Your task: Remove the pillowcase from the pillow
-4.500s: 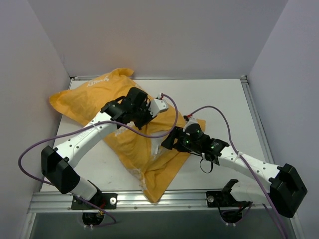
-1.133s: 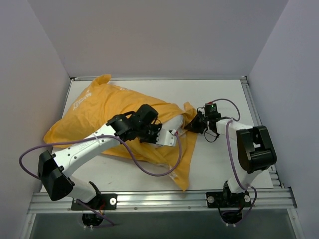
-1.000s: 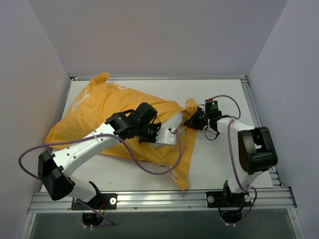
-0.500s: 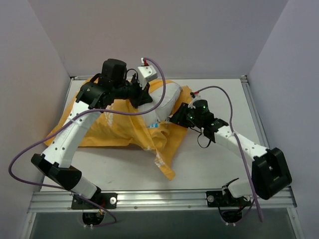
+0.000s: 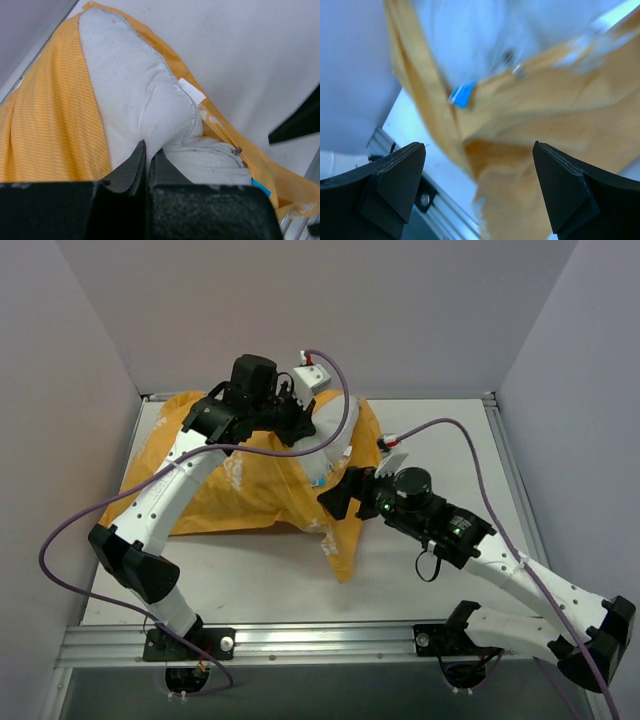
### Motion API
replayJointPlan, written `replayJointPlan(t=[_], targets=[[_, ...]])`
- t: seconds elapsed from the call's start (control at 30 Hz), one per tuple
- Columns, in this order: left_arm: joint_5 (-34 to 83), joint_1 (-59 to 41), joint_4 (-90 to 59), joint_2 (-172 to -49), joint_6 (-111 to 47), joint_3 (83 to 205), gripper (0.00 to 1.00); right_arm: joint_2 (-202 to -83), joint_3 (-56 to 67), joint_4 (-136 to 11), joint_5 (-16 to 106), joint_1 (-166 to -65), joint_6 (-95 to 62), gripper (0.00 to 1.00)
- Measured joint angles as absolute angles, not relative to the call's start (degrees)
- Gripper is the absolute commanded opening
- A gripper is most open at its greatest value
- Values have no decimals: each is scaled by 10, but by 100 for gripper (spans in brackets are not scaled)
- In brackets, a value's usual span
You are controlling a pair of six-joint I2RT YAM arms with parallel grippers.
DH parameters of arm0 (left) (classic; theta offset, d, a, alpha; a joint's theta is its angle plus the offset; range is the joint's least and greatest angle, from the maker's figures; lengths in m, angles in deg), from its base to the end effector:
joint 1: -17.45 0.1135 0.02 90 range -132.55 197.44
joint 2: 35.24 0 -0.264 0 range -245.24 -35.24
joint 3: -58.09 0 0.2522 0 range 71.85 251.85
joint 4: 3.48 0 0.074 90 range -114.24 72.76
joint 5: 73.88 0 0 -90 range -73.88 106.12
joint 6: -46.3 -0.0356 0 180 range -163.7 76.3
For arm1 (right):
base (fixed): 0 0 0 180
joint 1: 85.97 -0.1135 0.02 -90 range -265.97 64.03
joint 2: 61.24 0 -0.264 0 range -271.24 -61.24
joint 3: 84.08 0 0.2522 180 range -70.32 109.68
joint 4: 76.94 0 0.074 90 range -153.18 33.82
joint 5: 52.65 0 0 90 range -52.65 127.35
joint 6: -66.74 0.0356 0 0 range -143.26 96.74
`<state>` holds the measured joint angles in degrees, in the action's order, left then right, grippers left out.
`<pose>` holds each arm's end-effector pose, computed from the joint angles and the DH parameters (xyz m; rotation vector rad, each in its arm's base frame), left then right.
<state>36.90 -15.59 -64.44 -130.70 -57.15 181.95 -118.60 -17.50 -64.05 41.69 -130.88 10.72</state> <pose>0.2927 -0.2054 0.4385 1.0439 1.8846 -0.5871 0.1651 0.1684 0.3692 -0.2292 1.7408 1.0970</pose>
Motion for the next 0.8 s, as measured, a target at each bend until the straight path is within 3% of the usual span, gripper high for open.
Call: replayJointPlan(t=[0.1,0.2,0.23,0.6,0.8], targets=[[353,-156,-634,-1319,-566,1834,2,-1214,-197,-659,398,-1374,116,89],[338,-155,-634,-1319,-560,1844,2,-1261,-207,-681,388,-1403,124,36],[333,-155,-633,-1319,-558,1849,2,-1277,-209,-688,382,-1408,124,2],[363,-81,-661,-1355,-472,1987,2,-1267,-370,-902,343,-1398,214,0],[394,-63,-677,-1356,-425,2023,2,-1340,-388,-1020,393,-1363,227,0]])
